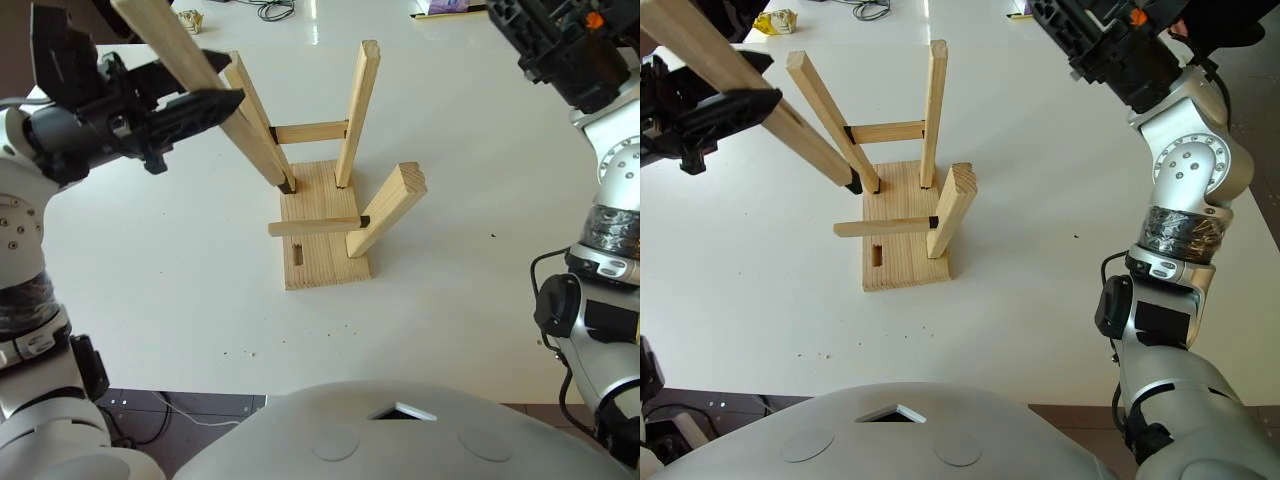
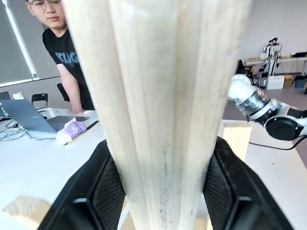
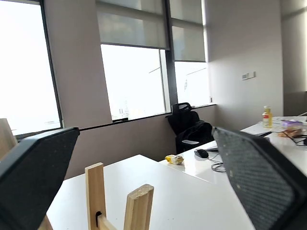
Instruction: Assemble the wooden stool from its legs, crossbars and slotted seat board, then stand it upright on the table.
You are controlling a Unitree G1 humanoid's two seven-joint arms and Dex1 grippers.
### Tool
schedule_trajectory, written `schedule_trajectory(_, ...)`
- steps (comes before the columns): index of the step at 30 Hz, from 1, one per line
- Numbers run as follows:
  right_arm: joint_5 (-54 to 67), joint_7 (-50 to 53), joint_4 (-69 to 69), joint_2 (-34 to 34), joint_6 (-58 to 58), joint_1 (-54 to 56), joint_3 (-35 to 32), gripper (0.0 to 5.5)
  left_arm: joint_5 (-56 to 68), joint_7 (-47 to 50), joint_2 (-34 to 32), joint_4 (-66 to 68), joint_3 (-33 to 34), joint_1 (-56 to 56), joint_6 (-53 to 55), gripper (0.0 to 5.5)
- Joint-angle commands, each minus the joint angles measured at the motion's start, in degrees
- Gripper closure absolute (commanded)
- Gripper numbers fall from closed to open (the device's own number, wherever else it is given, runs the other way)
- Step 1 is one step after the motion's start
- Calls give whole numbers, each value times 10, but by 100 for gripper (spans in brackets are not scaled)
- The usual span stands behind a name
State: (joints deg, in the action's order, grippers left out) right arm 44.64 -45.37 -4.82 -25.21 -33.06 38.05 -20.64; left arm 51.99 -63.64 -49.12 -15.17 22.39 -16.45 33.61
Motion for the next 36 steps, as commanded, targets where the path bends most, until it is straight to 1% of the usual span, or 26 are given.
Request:
schedule_trajectory(1, 0, 22, 0, 0, 10, -5, -9, 38, -54, -45, -18, 27, -2, 52, -45, 345)
schedule_trajectory(5, -8, 27, -17, 1, 23, 2, -1, 38, -52, -51, 5, -4, -9, 95, -52, 345)
schedule_trajectory(9, -12, 27, -29, 5, 30, 4, 8, 38, -74, -60, 14, -28, -16, 150, -75, 345)
schedule_trajectory(16, -8, 24, -37, 4, 26, 7, 14, 38, -53, -40, 49, -74, -20, 186, -81, 345)
schedule_trajectory(22, -12, 14, -61, 1, 23, 29, 28, 38, -36, -9, 76, -129, -26, 202, -81, 345)
schedule_trajectory(28, -15, 10, -76, 8, 28, 42, 38, 38, -35, 3, 88, -130, -47, 198, -84, 345)
schedule_trajectory(32, -15, 4, -82, 5, 27, 44, 42, 38, -6, 29, 105, -149, -48, 190, -75, 345)
schedule_trajectory(36, -15, 9, -92, 1, 22, 50, 41, 38, -13, 58, 133, -161, -78, 193, -84, 345)
